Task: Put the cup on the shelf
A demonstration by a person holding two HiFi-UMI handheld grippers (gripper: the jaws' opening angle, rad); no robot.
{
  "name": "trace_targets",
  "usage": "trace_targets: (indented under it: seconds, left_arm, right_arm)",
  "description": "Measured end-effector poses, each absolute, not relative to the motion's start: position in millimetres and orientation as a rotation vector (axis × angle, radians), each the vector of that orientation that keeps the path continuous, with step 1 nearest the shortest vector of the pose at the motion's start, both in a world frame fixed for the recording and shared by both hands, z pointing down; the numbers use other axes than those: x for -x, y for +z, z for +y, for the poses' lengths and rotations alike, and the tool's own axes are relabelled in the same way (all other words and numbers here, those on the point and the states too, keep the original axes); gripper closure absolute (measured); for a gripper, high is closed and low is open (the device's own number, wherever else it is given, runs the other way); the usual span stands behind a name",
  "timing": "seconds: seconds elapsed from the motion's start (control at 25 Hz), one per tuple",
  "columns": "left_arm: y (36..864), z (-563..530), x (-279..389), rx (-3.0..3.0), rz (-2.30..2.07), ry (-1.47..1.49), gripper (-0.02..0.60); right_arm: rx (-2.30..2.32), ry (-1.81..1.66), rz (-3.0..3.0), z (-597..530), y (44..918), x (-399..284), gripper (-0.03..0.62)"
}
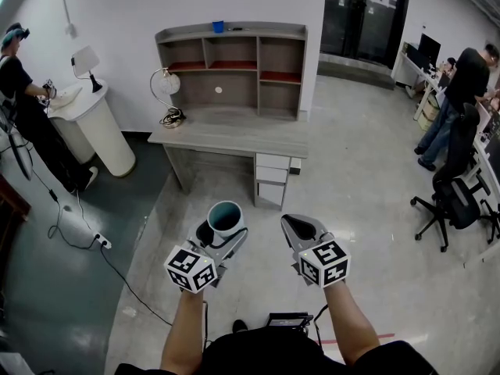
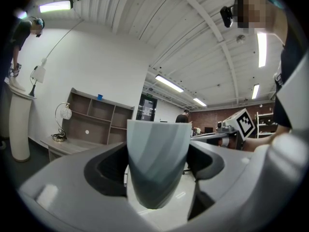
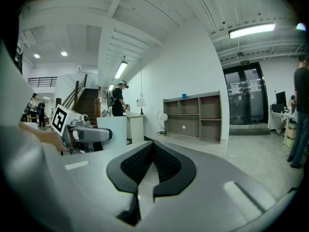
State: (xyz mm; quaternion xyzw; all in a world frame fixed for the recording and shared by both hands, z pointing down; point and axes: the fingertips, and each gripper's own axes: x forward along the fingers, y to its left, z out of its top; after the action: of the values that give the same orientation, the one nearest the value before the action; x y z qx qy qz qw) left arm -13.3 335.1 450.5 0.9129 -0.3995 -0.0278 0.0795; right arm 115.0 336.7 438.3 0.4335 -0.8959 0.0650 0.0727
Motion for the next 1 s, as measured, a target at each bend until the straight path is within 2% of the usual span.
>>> trace_targets:
  seconds: [1.0]
  left_arm:
    - [465,323,-30,-2.675,-1.273,-0.033,0.212]
  right_arm:
    - [-1.218,0.268,-2.722,316,460,-163,0.580]
